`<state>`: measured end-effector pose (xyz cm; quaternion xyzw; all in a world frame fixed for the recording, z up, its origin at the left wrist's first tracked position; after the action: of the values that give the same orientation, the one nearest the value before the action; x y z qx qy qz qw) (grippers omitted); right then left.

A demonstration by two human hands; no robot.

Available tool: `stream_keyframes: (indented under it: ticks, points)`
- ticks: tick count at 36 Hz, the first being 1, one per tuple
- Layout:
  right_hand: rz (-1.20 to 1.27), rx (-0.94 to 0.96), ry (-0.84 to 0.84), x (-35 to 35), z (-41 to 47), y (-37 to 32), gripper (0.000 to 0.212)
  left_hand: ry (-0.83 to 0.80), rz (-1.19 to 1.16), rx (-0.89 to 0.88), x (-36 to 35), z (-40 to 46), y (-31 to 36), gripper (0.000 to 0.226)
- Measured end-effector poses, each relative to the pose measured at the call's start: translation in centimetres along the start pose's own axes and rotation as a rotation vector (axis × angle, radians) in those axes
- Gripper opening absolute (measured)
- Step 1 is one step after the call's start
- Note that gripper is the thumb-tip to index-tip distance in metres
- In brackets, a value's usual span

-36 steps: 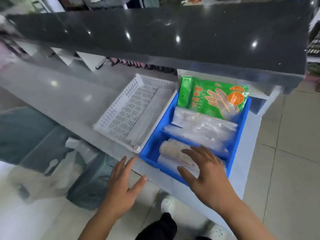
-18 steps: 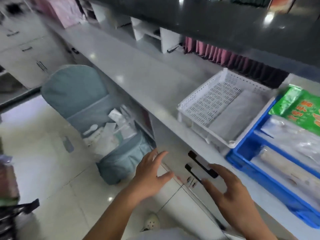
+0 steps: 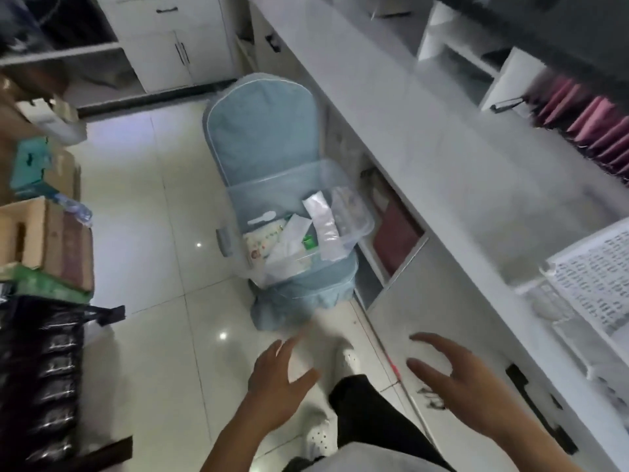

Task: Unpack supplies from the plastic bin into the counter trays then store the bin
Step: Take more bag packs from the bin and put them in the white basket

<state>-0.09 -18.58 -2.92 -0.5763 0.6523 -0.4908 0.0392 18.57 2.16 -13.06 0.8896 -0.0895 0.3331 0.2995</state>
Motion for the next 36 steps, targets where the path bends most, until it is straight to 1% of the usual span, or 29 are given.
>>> stream_keyframes:
  ticks: [4,7,11,14,17,21,24,28,30,32,36]
  points:
    - [-0.095,0.076,-0.076,-2.5,6.7,-3.8,0.043,0.017,-0.082,0.111,2.1,0.9,-3.8,0.071]
    - [-0.199,0.114,-0.140,-5.2,12.8,-6.2,0.044,0.042,-0.072,0.186,4.6,2.6,-6.0,0.070]
    - [-0.329,0.144,-0.305,-9.8,20.5,-8.1,0.050,0.032,-0.051,0.266,8.2,6.1,-7.7,0.070]
    - [-0.356,0.120,-0.406,-12.2,25.4,-9.0,0.052,0.007,-0.036,0.300,10.9,9.5,-7.9,0.070]
    - [-0.370,0.083,-0.444,-13.2,30.1,-10.0,0.052,-0.070,-0.057,0.308,13.2,13.6,-7.9,0.069]
    - [-0.355,0.038,-0.469,-14.0,35.9,-10.9,0.048,-0.125,-0.215,0.325,16.7,20.3,-7.5,0.057]
    - [-0.434,0.028,-0.470,-14.6,40.1,-10.9,0.049,-0.061,-0.261,0.388,19.7,25.8,-8.4,0.047]
    - [-0.501,-0.045,-0.470,-15.2,44.1,-9.5,0.052,0.018,-0.313,0.455,21.6,30.7,-8.7,0.037]
    - [-0.495,-0.089,-0.484,-15.7,45.6,-8.4,0.053,-0.043,-0.296,0.432,20.8,32.8,-8.1,0.036]
    - [-0.508,-0.117,-0.489,-16.3,46.7,-7.1,0.055,-0.152,-0.267,0.404,18.9,34.7,-7.7,0.037]
    - [-0.566,-0.103,-0.502,-17.9,47.9,-5.0,0.053,-0.326,-0.198,0.392,14.8,37.7,-7.9,0.040]
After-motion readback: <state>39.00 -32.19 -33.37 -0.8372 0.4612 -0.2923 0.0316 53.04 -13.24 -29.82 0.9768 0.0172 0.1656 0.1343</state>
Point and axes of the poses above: each hand's wrist, its own z-axis towards the middle knuckle, its own x-axis out of the back of the hand, y = z × x, the point moved 10 cm from there along z, towards the middle knuckle, and after that the axes turned 13 degrees about z, right-handed, at the moved point
